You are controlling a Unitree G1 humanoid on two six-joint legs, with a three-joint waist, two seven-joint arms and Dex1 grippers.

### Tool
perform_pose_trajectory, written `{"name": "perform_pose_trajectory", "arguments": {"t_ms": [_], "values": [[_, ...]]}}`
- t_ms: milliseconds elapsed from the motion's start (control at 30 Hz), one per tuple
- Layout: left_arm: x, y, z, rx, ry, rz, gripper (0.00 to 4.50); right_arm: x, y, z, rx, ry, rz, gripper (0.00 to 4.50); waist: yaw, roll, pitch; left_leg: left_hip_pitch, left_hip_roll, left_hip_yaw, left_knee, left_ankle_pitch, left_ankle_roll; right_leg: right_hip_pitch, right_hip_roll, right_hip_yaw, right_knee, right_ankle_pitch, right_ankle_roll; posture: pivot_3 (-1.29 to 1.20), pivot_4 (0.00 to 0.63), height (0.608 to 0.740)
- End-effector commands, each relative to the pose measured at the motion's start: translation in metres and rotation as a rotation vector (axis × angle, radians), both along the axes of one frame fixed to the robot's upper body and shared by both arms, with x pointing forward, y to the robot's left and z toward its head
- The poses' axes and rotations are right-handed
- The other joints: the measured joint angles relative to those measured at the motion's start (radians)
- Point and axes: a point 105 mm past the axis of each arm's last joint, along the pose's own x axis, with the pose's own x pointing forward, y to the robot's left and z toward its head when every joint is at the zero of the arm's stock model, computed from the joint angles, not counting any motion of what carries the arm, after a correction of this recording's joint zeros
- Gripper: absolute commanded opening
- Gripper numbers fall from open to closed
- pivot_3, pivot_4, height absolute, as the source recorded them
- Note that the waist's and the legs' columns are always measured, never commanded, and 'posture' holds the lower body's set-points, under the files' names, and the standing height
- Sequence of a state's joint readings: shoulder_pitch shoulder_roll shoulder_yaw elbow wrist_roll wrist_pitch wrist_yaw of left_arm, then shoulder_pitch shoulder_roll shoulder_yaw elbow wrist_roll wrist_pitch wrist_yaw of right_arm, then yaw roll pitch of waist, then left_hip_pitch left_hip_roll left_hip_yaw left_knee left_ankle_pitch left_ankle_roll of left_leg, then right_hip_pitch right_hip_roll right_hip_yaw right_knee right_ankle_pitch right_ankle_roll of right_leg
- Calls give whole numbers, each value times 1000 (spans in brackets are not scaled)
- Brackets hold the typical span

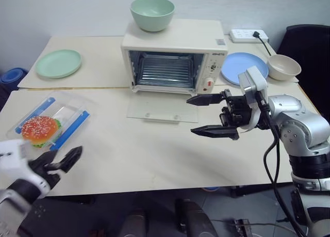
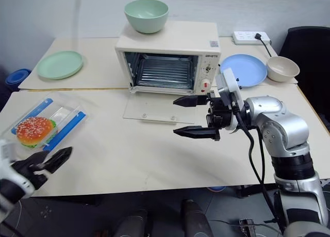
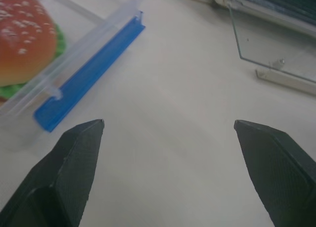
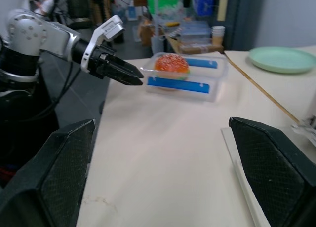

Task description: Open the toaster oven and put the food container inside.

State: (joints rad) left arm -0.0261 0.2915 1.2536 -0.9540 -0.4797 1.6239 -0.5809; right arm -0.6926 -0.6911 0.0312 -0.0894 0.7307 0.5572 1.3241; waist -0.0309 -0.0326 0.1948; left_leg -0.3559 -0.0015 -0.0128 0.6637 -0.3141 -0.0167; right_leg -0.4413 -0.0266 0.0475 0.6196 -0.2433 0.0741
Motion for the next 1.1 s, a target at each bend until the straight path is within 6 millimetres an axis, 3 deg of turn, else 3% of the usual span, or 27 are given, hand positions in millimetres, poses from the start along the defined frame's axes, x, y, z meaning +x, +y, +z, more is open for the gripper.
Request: {"name": "perform_pose_trajectory", "arguments": {"t_ms": [33, 167, 333, 533, 867, 1100], "values": [[-11, 38, 5, -62, -68, 236, 4482, 1, 1, 5, 7, -40, 35, 4500, 0, 0, 0, 0, 0, 0, 0, 0, 0, 0, 0, -1, 0, 0, 0, 0, 150, 740], [-7, 55, 7, -111, -90, 332, 4482, 0, 1, 3, 5, -43, 43, 4500, 1, 0, 0, 0, 0, -1, 0, 0, 0, 1, 0, -1, 1, 0, 0, 0, 150, 740], [13, 78, 15, -146, -68, 412, 4482, -2, -3, 2, 10, -39, 23, 4500, 2, -2, -1, 0, 1, -3, 0, -1, -2, 1, -4, -2, 0, 1, 1, 0, 150, 740], [19, 97, 1, -199, 39, 544, 4482, -8, 0, 3, 11, -41, -18, 4500, -4, -2, 0, 0, 2, -2, -1, -3, -4, -1, -5, -1, 0, 1, 1, 0, 150, 740], [12, 104, -1, -223, 51, 546, 4482, -15, 4, 5, 18, -39, -66, 4500, 0, -2, -1, 0, 3, -2, -1, -3, -5, -1, -4, 0, 1, 0, 0, 0, 150, 740], [39, 102, 0, -252, 95, 509, 4482, -17, 10, 7, 28, -40, -66, 4500, 3, -3, -1, 0, 3, -3, -1, -3, -5, -1, -4, 0, 1, 0, -1, 0, 150, 740]]}}
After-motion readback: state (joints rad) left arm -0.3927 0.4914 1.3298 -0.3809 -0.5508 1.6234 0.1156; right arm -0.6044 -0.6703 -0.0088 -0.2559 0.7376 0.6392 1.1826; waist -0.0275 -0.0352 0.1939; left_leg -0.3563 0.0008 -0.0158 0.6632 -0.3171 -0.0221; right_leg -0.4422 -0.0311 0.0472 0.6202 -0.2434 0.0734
